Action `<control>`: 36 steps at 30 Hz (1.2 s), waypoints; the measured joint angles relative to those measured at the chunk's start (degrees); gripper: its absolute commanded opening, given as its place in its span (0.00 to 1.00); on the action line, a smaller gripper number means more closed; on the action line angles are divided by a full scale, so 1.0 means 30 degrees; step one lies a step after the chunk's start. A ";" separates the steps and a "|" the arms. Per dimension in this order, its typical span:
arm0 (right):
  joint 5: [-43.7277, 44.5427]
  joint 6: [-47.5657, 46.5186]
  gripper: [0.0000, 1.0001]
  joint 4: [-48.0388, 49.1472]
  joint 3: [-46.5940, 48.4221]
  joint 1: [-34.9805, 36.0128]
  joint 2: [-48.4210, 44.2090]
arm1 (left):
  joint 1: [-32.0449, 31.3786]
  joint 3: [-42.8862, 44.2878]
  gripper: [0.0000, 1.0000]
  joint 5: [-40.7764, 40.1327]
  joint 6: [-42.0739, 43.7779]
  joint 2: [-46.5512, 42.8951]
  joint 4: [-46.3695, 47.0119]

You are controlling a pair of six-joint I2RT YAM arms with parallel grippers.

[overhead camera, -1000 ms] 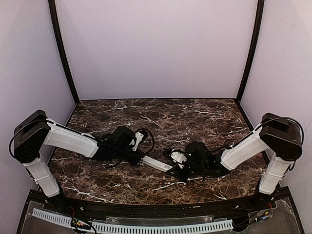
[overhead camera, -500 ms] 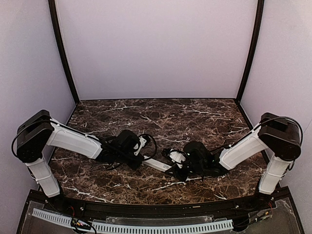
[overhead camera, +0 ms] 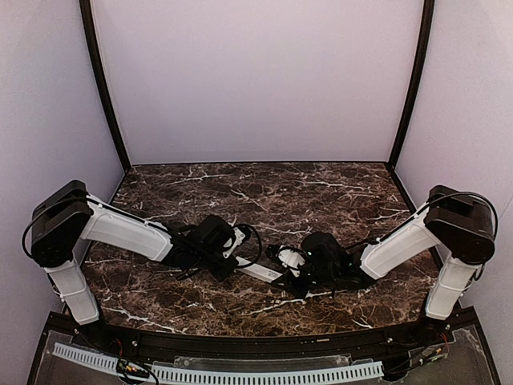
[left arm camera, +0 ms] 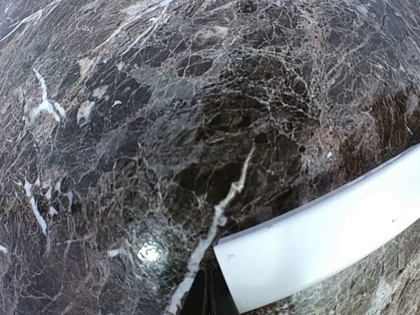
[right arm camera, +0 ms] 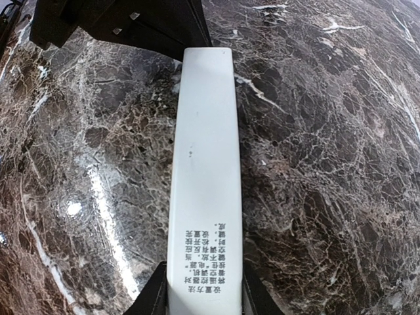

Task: Load the batteries into the remote control
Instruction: Press the battery cover on the remote control without the battery cover, then press the battery cover onto the remote control without the battery cover.

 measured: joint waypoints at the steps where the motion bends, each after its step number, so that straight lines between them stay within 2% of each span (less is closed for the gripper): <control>1: -0.0007 -0.0044 0.17 0.0000 0.0000 0.0000 0.0000 | 0.0000 0.0000 0.00 0.0051 0.0138 0.0000 0.0007; 11: -0.0073 -0.0481 0.17 0.0051 0.0007 0.0000 0.0080 | 0.0495 -0.0044 0.00 0.1501 0.2011 -0.0007 0.0189; 19: -0.0073 -0.0532 0.20 0.0029 0.0073 -0.0007 0.0000 | 0.0503 -0.0022 0.00 0.1530 0.2441 -0.0007 0.0175; 24: -0.0066 -0.0525 0.28 0.0029 0.0029 -0.0007 -0.0058 | 0.0823 -0.0386 0.01 0.2142 0.1734 -0.0219 0.0576; 26: -0.0058 -0.0481 0.36 0.0066 -0.0022 -0.0007 -0.0058 | 0.1093 -0.0831 0.04 0.2943 0.1384 -0.0517 0.0918; 28: -0.0109 -0.0423 0.41 0.0087 -0.0029 -0.0007 -0.0051 | 0.1224 -0.1253 0.11 0.3446 0.1151 -0.0925 0.0962; 30: -0.0306 -0.0401 0.45 0.0080 -0.0029 0.0036 -0.0029 | 0.1319 -0.1406 0.24 0.3781 0.1056 -0.1443 0.0714; 32: -0.0452 -0.0386 0.49 0.0066 -0.0022 0.0073 -0.0015 | 0.1523 -0.1406 0.45 0.4131 0.1100 -0.1989 0.0576; 33: -0.0503 -0.0393 0.50 0.0066 -0.0022 0.0102 -0.0015 | 0.1647 -0.1406 0.51 0.4306 0.1217 -0.2368 0.0495; 34: -0.0539 -0.0452 0.52 0.0058 -0.0022 0.0131 -0.0015 | 0.1785 -0.1399 0.62 0.4481 0.1348 -0.2805 0.0364; 36: -0.0568 -0.0437 0.55 0.0051 -0.0022 0.0160 -0.0029 | 0.2033 -0.1399 0.73 0.4743 0.1545 -0.3708 0.0080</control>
